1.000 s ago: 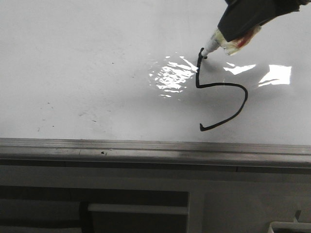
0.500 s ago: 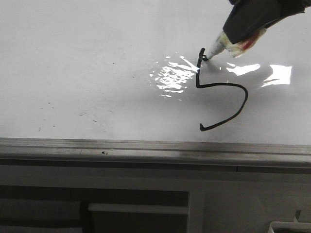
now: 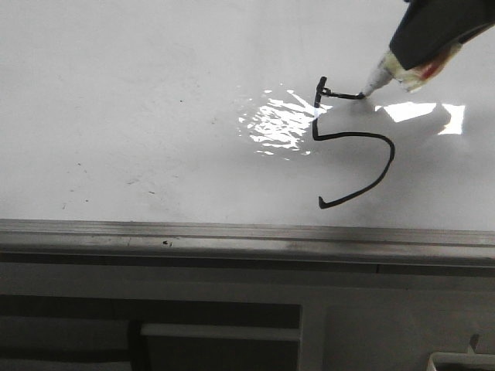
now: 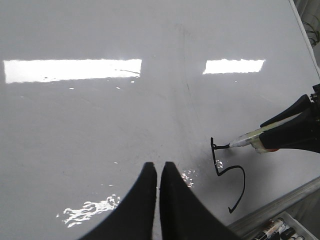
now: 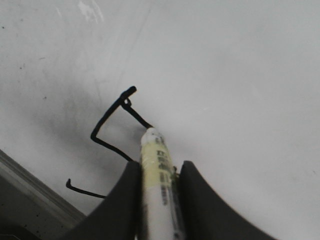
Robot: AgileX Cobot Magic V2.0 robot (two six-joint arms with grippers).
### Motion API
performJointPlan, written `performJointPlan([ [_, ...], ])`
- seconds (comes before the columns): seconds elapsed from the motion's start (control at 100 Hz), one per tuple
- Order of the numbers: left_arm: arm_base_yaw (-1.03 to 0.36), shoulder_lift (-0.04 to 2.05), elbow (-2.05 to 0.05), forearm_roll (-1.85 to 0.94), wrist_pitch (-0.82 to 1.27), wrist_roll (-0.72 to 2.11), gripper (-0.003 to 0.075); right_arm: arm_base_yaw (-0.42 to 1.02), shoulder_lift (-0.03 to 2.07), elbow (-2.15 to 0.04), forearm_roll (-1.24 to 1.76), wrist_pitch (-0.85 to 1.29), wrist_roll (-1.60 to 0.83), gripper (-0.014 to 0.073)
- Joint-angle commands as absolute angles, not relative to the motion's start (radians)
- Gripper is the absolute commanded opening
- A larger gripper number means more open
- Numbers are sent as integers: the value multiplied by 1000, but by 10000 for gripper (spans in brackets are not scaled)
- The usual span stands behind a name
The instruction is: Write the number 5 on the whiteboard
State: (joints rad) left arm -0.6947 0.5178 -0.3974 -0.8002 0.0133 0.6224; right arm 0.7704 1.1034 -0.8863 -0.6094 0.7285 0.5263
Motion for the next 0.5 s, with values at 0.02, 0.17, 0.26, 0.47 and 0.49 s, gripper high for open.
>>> performJointPlan([
  [0.02,-693,520,-425,-806,-33,616,-20,724,1074,-905,-677,804,532,-43],
  [0.17,-693,520,-425,-806,-33,616,-20,710,1064,-901,-677,806,532,-43],
  [0.26,-693,520,-425,-806,-33,616,-20,710,1064,-896,-677,770,532,-43],
  [0.47,-693,520,-425,-806,-33,616,-20,732,1022,-899,-670,688,523,-43],
  [0.49,-693,520,-425,-806,-33,616,-19,743,1012,-899,-670,683,517,-43],
])
